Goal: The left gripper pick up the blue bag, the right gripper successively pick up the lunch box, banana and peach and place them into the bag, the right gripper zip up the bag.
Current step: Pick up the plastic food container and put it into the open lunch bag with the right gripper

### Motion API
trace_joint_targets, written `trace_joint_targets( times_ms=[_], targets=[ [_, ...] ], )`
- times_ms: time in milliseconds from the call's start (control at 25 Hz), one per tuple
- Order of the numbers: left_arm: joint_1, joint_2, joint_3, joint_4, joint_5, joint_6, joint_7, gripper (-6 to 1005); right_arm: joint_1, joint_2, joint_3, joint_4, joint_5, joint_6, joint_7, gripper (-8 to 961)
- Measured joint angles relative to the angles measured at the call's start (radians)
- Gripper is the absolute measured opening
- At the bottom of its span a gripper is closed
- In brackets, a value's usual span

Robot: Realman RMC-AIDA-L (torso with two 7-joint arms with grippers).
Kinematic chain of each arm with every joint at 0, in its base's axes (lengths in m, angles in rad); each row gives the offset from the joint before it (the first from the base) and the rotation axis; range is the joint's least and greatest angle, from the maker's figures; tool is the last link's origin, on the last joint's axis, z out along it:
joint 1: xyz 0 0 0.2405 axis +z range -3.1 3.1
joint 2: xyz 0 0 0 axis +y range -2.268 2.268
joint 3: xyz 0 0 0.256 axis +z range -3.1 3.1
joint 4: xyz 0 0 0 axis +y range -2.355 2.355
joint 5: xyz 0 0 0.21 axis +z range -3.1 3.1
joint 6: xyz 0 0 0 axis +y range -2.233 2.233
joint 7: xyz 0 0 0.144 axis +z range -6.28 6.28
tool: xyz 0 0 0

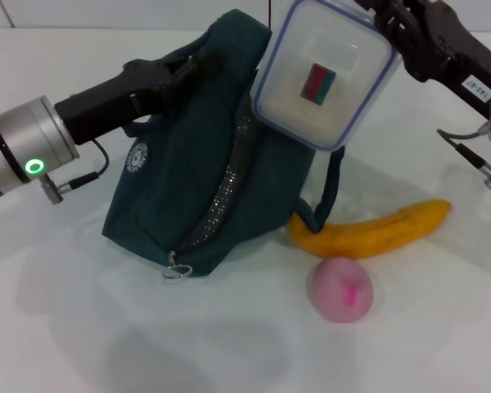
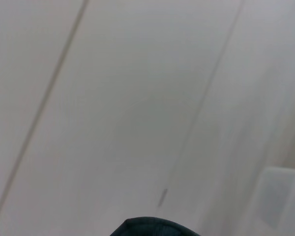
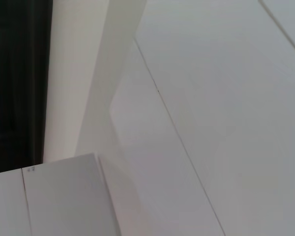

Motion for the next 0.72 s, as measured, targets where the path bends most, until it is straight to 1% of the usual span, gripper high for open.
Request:
trace_joint_targets(
  times_ms=[120, 200, 520, 720],
  targets=[
    [-0.003, 0.003, -0.003, -0.005, 0.0, -0.036, 0.009, 39, 0.007, 0.0, -0.06, 0.0, 0.073, 0.01, -0.029, 109],
    [-0.003, 0.002, -0.004, -0.005, 0.0, -0.055, 0.02, 39, 0.008, 0.0, -0.077, -0.001, 0.103, 0.013, -0.047, 110],
    [0.007, 0.003, -0.004, -0.005, 0.0, -0.09, 0.045, 38, 0.033, 0.0, -0.077, -0.007, 0.168, 0.014, -0.058, 112],
    [0.017, -0.003, -0.003, -0.005, 0.0, -0.091, 0.049, 37, 0.052, 0.0, -0.071, -0.011, 0.202, 0.012, -0.058, 114]
  ],
)
